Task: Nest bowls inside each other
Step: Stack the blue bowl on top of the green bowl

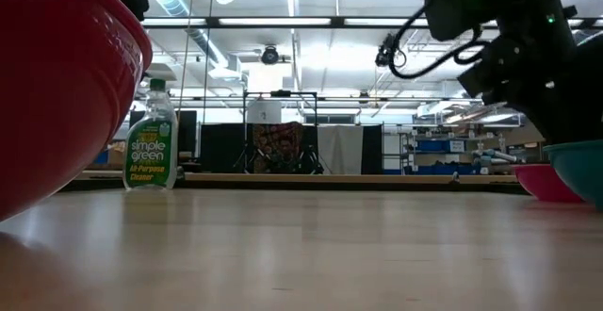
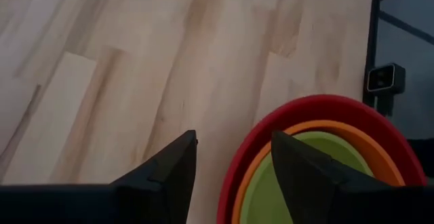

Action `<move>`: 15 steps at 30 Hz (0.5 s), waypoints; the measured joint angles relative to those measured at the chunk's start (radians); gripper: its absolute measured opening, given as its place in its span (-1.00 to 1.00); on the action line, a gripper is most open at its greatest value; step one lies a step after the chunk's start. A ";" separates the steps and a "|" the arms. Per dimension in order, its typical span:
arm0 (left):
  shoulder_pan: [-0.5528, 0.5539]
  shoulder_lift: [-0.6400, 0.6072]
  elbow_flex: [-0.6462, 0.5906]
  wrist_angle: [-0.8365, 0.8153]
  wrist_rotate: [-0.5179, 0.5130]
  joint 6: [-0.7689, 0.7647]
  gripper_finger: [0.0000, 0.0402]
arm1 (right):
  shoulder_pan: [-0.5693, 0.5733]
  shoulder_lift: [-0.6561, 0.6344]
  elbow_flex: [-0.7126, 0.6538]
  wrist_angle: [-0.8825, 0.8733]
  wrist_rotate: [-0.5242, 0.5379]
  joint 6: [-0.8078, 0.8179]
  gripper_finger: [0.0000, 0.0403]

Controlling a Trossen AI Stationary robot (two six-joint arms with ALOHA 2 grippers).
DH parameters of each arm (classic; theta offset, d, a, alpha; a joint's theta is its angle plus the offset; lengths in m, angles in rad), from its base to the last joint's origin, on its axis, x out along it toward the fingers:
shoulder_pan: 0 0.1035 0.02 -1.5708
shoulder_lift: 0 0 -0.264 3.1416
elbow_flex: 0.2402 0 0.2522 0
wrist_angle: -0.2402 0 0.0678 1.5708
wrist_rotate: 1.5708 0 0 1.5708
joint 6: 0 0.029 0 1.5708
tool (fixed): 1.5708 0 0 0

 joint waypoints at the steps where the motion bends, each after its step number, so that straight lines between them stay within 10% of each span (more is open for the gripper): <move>1: 0.000 0.000 0.000 0.000 0.003 0.008 -0.04 | 0.002 0.000 0.009 -0.002 0.000 -0.013 -0.29; 15: -0.001 0.000 0.000 0.002 0.045 0.044 -0.04 | -0.005 0.000 0.039 -0.013 0.103 -0.383 -0.07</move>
